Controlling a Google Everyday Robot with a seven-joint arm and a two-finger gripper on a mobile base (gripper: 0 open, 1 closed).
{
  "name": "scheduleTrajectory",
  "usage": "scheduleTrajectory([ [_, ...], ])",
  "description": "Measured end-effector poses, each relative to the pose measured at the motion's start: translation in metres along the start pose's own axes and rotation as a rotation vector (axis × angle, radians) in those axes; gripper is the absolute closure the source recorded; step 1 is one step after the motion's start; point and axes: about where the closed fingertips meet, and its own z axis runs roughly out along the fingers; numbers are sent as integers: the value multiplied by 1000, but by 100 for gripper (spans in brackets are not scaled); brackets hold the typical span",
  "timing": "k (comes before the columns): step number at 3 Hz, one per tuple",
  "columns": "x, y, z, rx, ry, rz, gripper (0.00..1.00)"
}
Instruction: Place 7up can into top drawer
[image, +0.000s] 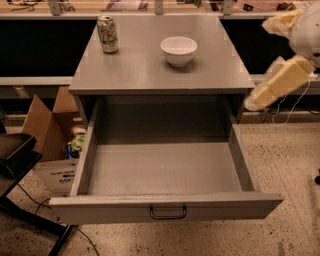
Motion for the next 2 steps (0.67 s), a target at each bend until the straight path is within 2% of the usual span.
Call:
scheduleTrajectory([
  [1,-56,-42,25,73,-232,14,0],
  [2,-108,-69,53,129,-333,41,0],
])
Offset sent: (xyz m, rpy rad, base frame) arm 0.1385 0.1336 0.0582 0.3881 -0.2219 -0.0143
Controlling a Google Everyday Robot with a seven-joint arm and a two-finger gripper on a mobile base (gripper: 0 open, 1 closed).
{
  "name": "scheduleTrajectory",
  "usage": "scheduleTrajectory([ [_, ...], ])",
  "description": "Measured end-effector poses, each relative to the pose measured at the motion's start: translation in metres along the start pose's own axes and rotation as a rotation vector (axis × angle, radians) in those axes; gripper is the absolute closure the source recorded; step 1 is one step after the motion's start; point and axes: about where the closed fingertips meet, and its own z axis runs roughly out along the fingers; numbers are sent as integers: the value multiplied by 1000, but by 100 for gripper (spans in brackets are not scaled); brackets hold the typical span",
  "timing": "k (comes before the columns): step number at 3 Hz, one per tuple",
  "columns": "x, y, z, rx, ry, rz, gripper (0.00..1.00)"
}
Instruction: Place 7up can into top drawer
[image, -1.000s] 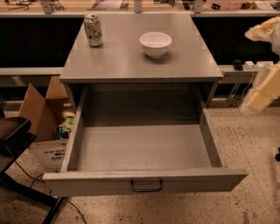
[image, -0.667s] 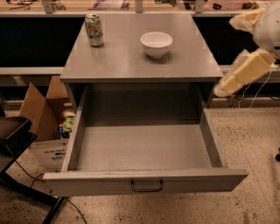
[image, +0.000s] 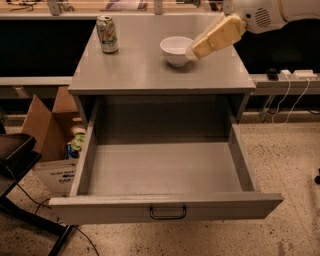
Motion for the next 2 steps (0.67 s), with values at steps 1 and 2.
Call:
scheduleTrajectory([
  [1,0,-1,2,1,-6,1,0],
  [2,2,-20,44,16,-122,31,0],
])
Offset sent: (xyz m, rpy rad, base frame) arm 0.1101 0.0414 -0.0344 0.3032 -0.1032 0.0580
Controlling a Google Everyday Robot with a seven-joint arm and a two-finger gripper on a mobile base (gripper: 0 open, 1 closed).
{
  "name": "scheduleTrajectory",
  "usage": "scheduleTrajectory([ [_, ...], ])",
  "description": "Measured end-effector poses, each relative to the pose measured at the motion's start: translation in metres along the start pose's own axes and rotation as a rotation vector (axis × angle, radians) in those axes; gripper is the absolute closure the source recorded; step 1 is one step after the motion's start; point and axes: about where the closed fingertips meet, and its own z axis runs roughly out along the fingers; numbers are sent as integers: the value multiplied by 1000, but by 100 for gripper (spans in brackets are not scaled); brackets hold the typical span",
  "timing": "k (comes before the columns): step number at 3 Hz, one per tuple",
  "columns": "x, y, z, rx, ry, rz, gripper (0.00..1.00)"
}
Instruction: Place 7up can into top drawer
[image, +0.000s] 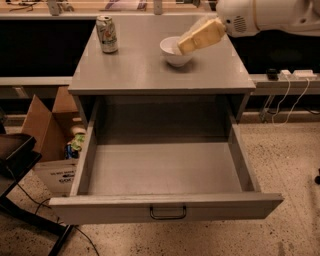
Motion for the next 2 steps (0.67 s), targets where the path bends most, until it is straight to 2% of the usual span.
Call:
scheduleTrajectory([
  [1,20,-51,95,56,-59,65,0],
  [2,29,-67,162,72,-9,90,0],
])
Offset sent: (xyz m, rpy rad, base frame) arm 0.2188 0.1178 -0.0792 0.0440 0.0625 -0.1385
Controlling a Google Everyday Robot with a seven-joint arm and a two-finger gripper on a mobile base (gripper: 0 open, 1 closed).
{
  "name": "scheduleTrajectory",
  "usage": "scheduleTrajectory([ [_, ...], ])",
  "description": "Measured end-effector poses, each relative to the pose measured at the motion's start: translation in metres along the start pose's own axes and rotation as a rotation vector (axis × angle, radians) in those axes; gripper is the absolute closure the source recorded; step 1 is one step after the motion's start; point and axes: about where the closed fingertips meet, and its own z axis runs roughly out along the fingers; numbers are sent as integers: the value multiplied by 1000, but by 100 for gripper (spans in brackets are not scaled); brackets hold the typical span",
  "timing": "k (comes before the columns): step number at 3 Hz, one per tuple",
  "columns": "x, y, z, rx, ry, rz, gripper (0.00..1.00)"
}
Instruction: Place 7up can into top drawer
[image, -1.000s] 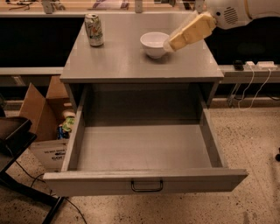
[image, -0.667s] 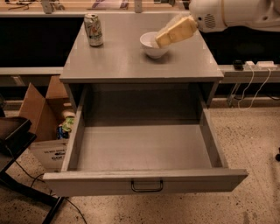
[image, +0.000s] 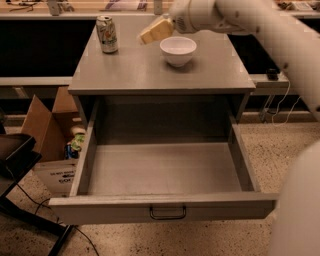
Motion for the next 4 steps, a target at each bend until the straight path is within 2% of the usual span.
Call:
scheduleTrajectory([
  [1,9,28,84,-65,-1,29,0],
  [2,13,40,128,-82,-29,49,0],
  [4,12,28,206,-50,-79,95,0],
])
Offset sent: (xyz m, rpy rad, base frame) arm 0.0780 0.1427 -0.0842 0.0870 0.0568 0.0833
